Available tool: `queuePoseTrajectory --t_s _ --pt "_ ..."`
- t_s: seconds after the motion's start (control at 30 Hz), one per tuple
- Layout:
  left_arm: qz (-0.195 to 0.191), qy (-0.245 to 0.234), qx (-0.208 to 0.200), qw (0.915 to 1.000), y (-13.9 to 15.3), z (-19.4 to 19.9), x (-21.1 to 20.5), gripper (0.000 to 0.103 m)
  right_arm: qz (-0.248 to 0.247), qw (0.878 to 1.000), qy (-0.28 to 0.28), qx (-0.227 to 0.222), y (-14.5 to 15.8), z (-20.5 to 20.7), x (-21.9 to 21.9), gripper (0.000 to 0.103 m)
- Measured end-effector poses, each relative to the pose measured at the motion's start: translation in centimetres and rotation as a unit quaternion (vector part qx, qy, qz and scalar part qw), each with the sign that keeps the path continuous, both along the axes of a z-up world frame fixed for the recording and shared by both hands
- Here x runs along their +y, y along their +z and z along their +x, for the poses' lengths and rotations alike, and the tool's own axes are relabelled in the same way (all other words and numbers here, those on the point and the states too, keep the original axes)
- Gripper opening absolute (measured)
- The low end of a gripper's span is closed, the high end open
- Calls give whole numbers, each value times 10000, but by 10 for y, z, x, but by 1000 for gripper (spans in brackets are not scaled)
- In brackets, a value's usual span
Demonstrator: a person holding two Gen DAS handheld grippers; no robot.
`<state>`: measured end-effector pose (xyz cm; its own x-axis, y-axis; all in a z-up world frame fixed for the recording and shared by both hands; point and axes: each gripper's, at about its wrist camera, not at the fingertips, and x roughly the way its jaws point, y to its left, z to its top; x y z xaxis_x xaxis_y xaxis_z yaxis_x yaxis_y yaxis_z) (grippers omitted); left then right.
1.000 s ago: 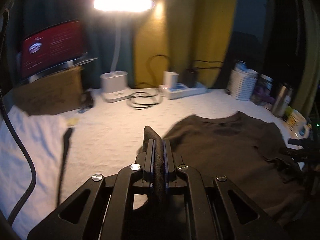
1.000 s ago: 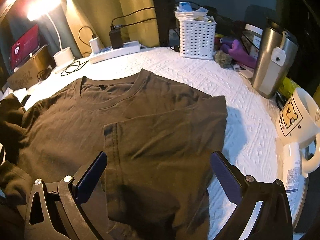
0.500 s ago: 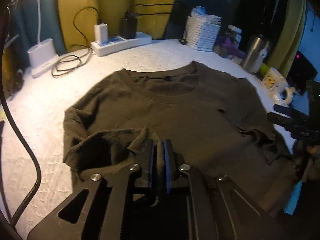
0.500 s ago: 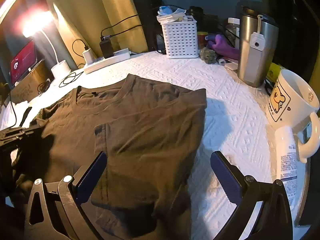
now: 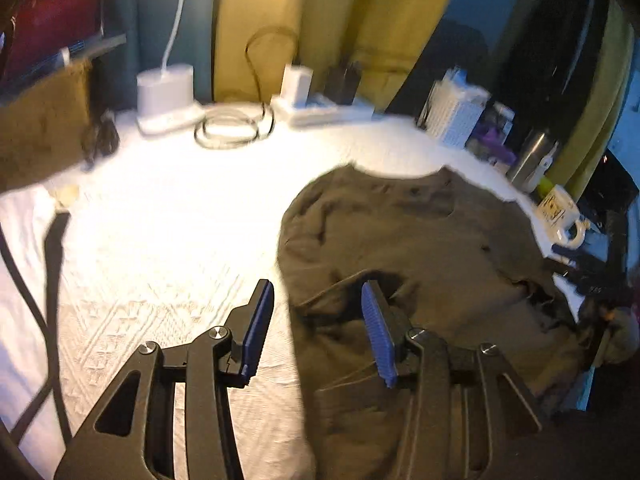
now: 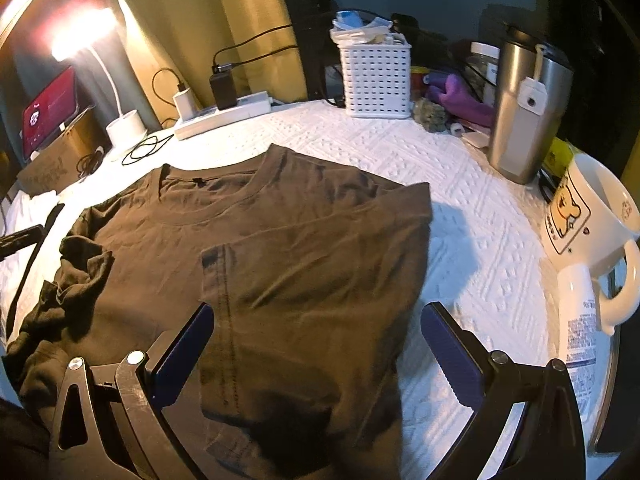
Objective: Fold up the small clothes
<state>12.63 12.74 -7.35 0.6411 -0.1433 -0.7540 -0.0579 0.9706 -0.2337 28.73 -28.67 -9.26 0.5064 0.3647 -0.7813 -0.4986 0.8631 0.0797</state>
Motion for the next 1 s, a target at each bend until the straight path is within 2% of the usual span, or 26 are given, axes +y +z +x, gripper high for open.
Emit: queuePoseTrajectory --t_s 0.17,0.23,0.27,0.3,0.33,0.43,0.5,0.53,0.6,0.73,0.8,0.83,0.87,0.93,1.0 --pt "-18 -266 468 9985 -31 17 -1 45 -101 9999 -31 27 0 1 3 103" --pt "-55 -439 374 9983 -34 22 -4 45 -134 9999 -59 57 -2 4 4 103" --pt "8 -471 341 9983 -35 25 -5 41 -151 9998 -72 71 -3 4 4 103" --pt "89 -507 327 9981 -36 29 -7 33 -163 9998 -78 85 -3 5 5 103" --pt "172 -592 334 9975 -38 34 -9 16 -175 9998 -70 93 -4 6 7 103" --pt "406 -611 221 9971 -36 43 -9 10 -193 9998 -42 101 -3 8 11 103" --pt "706 -445 145 9964 -33 50 -5 9 -214 9997 -49 120 -4 11 13 103" --pt "985 -380 98 9944 -31 54 -5 9 -218 9997 -50 126 -4 12 14 103" --pt "1307 -321 56 9909 -30 61 -2 9 -225 9996 -52 136 -5 13 16 103" --pt "1306 -293 110 9909 -30 73 8 11 -258 9995 -4 158 -6 15 20 103" --pt "1182 -301 213 9923 -26 73 10 12 -261 9995 28 151 -6 14 22 103" --pt "1119 -262 255 9931 -22 69 11 17 -259 9995 37 147 -6 13 22 103" --pt "1072 -201 244 9937 -17 63 11 30 -253 9996 44 139 -5 12 22 103" --pt "994 -190 180 9947 -6 48 9 43 -230 9996 52 122 -4 10 21 103" --pt "782 -319 96 9964 4 32 3 43 -203 9997 55 92 -3 7 20 103"
